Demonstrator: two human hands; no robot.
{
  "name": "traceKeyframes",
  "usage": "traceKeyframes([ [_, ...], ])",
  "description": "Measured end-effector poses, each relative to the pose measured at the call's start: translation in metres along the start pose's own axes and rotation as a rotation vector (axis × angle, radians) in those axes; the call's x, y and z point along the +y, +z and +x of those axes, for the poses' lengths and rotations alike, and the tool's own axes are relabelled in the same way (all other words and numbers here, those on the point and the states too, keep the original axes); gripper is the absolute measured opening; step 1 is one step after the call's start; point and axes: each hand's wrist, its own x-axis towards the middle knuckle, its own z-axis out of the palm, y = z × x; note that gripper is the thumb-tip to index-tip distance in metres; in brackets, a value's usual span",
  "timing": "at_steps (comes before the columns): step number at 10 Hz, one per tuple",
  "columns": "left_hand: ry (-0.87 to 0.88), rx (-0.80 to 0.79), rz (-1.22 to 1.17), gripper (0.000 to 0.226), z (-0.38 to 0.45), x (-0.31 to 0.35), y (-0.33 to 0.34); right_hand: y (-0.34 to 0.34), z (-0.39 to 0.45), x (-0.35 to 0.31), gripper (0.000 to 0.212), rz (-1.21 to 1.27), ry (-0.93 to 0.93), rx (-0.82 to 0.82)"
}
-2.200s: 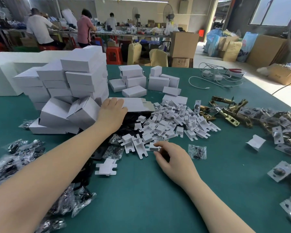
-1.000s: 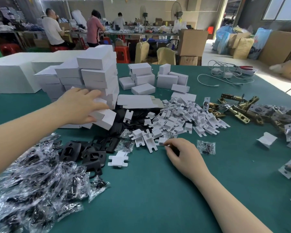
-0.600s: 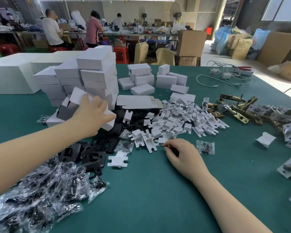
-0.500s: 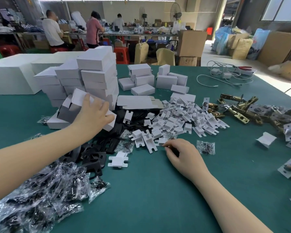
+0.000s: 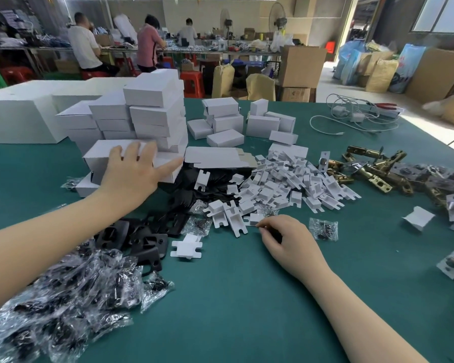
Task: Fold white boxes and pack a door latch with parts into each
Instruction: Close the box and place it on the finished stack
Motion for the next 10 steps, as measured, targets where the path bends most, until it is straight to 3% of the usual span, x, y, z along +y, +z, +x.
traceKeyframes([
  [2, -0.008, -0.043, 0.026, 0.074, -0.007, -0.005, -0.002, 0.000, 0.000, 0.000, 0.014, -0.008, -0.002, 0.000],
  [4, 0.146, -0.054, 0.105, 0.061, -0.016, 0.006, 0.008, -0.001, -0.001, 0.001, 0.014, -0.012, 0.006, -0.006],
  [5, 0.170, -0.161, 0.203, 0.068, -0.019, 0.014, 0.010, 0.000, -0.001, 0.001, 0.014, -0.010, 0.008, -0.004],
  [6, 0.198, -0.286, 0.268, 0.091, -0.020, 0.016, 0.010, 0.000, -0.001, 0.001, 0.014, -0.010, 0.007, -0.003],
  [8, 0.202, -0.123, 0.252, 0.093, -0.025, 0.009, 0.019, 0.000, 0.000, 0.001, 0.013, 0.001, 0.000, 0.006],
  [10, 0.159, 0.029, 0.274, 0.067, -0.022, -0.004, 0.032, 0.000, 0.000, 0.002, 0.013, -0.001, -0.001, 0.010],
])
